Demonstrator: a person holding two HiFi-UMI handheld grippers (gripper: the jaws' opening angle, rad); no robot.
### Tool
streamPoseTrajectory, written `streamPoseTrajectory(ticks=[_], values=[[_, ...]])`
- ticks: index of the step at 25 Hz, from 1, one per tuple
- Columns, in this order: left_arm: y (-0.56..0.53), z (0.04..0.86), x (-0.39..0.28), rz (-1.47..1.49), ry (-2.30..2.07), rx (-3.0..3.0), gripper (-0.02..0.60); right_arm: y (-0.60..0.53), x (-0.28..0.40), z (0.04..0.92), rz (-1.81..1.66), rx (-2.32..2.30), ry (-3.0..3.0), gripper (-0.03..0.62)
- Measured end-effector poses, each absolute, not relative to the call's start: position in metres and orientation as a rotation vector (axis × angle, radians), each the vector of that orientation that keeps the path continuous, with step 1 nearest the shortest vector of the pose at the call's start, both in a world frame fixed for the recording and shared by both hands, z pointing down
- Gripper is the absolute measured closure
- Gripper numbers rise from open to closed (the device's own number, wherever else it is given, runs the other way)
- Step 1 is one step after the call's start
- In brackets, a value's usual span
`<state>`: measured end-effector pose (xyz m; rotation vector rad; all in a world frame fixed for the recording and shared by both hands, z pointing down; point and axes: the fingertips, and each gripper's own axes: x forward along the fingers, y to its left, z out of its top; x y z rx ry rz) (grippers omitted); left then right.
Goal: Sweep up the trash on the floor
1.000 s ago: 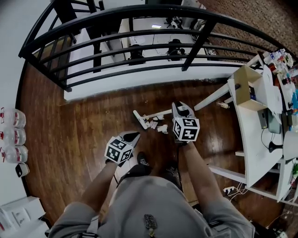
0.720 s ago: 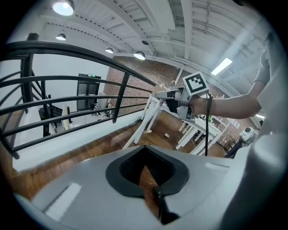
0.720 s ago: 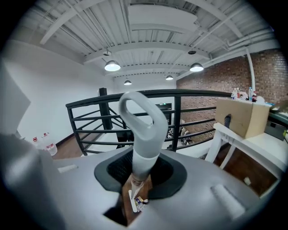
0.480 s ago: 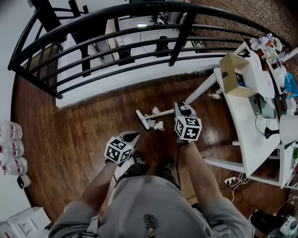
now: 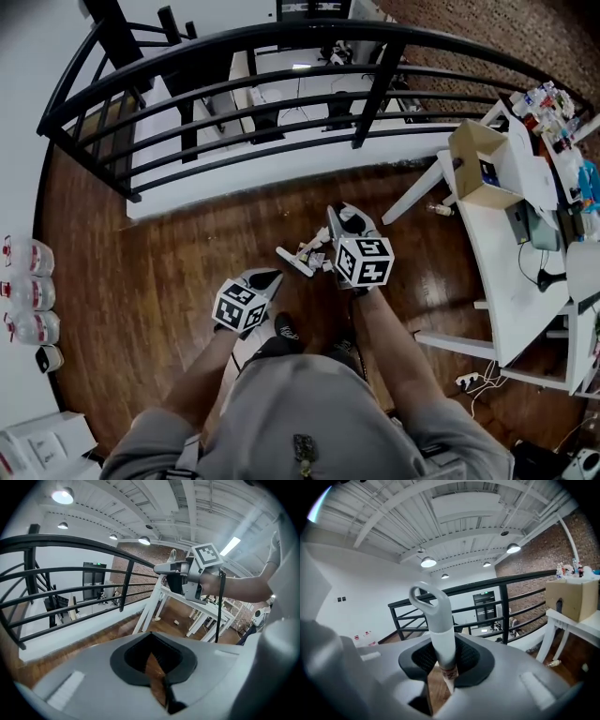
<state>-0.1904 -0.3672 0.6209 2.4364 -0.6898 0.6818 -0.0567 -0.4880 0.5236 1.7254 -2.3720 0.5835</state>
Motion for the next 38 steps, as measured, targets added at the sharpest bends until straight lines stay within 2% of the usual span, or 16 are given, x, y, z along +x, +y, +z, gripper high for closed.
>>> streamPoseTrajectory(ticks=[6, 14, 27, 38], values=[[-0.366, 0.620, -0.184, 0.647, -0.670, 2.454, 0.589, -0.462, -0.056, 0.476, 0.540, 1.636, -2.494, 0.526], [-0.342, 0.619, -0.106, 0.673, -0.512, 2.504, 0.589, -0.396, 0.007, 0.446, 0.573, 1.640, -2.536, 0.526], [-0.289, 0.605, 0.052, 0.716, -0.269, 2.579, 0.589, -0.305, 0.195, 0.450, 0.565, 1.910, -2.304, 0.525], [-0.252, 0.608, 0.120, 0.788, -0.195, 2.598, 0.589, -0.240, 0.339, 0.504, 0.632, 2.197, -2.028, 0.523]])
